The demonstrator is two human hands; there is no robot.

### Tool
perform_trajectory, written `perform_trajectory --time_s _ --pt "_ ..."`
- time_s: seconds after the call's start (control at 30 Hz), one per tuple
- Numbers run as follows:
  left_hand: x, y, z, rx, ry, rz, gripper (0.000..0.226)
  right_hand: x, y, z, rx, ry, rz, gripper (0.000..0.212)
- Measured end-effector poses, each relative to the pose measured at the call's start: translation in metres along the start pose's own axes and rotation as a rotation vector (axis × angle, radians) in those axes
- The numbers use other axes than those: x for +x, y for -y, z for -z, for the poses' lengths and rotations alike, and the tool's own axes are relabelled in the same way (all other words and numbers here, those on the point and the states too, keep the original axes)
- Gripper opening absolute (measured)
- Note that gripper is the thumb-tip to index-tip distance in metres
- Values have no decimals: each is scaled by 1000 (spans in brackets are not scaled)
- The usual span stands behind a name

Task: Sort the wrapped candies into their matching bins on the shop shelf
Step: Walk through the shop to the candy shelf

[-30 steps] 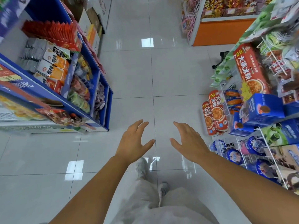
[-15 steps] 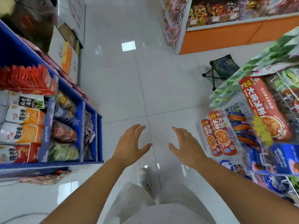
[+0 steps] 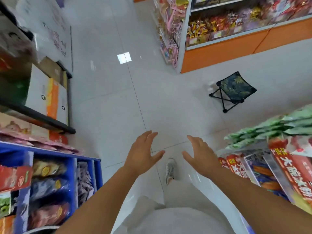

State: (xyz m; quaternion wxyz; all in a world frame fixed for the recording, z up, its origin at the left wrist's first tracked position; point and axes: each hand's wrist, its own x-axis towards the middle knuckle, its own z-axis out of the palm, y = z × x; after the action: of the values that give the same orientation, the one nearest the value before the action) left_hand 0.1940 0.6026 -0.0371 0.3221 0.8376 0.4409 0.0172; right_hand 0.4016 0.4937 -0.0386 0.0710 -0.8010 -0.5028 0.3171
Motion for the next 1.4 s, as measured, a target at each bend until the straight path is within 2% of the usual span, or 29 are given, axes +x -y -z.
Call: perform_trajectory --time_s 0.37,0.8,1.03,1.4 --pt "224 -4 75 49 49 -35 73 186 -2 106 2 -20 -50 68" --pt "464 -15 129 102 188 -184 74 351 -6 190 135 -138 -277 65" --pt "580 -64 122 145 240 -252 73 429 -57 250 156 -170 -317 66" --pt "747 -165 109 97 248 -186 73 561 -156 379 111 -111 -313 65"
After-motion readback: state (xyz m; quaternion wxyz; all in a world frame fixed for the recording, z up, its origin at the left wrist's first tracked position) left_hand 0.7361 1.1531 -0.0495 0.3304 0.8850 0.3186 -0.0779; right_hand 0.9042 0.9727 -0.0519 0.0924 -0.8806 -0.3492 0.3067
